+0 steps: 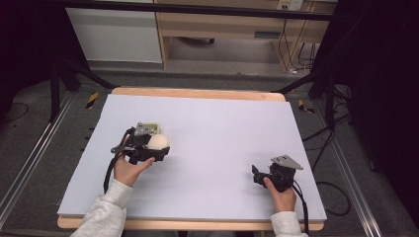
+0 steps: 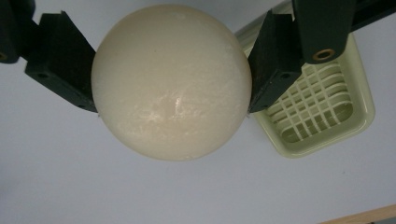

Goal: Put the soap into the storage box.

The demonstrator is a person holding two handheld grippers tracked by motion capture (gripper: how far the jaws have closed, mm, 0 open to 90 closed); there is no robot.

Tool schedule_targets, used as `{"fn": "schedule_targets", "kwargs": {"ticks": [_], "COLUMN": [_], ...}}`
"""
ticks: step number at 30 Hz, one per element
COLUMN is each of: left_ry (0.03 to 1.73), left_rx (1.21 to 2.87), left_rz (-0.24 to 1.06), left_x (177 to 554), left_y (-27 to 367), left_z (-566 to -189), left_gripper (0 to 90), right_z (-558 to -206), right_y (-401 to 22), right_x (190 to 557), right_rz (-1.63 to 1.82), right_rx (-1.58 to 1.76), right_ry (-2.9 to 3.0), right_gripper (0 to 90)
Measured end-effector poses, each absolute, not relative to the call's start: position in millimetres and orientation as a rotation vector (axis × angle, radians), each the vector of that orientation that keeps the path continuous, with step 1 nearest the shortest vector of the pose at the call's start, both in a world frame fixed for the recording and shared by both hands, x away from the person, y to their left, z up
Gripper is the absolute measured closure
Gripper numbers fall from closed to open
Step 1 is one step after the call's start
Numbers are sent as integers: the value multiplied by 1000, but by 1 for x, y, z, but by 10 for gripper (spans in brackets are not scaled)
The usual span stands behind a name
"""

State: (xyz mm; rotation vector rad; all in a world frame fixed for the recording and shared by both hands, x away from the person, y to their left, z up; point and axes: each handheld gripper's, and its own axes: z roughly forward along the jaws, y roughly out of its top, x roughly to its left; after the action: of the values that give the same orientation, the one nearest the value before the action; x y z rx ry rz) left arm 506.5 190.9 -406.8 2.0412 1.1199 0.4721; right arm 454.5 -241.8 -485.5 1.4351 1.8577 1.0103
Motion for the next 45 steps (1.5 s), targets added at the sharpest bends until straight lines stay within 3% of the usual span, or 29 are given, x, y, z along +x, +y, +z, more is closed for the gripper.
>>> {"fn": "schedule_targets", "kwargs": {"ticks": [45], "left_ry": [1309], "left_rx": [2008], "left_rz": [509], "left_x": [565], "left_y": [228], "left_z": [-422], "left_gripper": [225], "right_z": [-486], "right_y": [-241], "right_x": [454], "right_rz": [1007], "right_rx": [1424], "right_ry": [1864], "right_gripper": [41]}}
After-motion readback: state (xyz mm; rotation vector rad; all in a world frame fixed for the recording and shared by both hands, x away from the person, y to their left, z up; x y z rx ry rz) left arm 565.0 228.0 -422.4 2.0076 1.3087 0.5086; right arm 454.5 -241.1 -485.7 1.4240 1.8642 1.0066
